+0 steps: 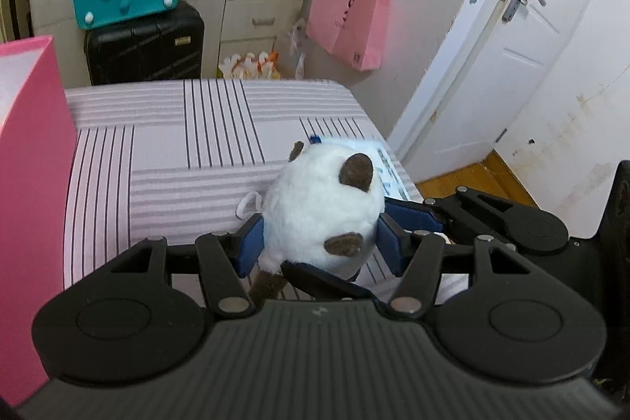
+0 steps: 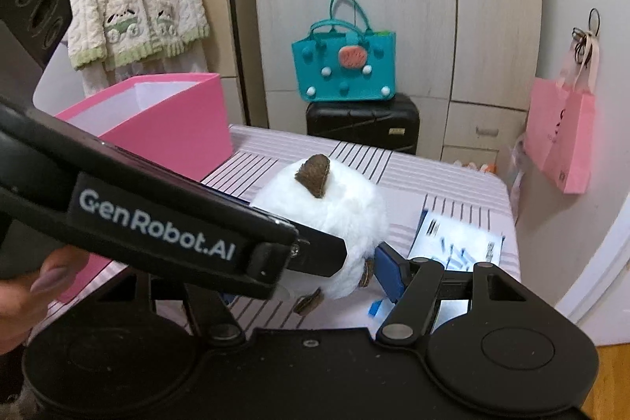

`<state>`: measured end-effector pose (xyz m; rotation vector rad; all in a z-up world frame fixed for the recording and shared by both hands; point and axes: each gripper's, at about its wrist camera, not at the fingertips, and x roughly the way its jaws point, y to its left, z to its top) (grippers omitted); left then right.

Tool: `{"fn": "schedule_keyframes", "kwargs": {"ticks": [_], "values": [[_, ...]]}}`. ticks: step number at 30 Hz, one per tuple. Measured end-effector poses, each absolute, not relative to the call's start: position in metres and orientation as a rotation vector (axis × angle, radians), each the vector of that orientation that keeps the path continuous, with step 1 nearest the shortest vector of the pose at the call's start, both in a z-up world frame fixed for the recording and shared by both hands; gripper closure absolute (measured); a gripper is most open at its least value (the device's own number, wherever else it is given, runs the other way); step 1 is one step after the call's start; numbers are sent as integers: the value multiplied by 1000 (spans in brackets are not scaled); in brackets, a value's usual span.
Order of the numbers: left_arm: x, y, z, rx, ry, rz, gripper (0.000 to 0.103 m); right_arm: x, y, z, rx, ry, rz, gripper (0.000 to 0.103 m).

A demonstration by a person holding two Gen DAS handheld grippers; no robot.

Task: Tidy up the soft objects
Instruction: 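Lift the plush cat with the left gripper and carry it over the box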

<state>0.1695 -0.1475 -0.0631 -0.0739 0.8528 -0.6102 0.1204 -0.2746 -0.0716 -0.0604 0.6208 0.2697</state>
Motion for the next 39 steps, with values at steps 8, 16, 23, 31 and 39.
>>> {"fn": "schedule_keyframes", "kwargs": {"ticks": [8, 16, 23, 31, 39], "values": [[147, -132, -58, -47, 884, -662, 44, 97, -267, -64, -57, 671, 316, 32], [121, -115, -45, -7, 918, -732, 45, 74, -257, -53, -59, 700, 383, 32], [105, -100, -32, 33, 941, -760, 45, 57, -243, -41, -81, 713, 430, 32], [84, -81, -16, 66, 960, -754, 45, 37, -219, -26, -127, 710, 472, 32], [56, -58, 3, 84, 935, -715, 46, 17, -195, -11, -169, 671, 528, 32]]}}
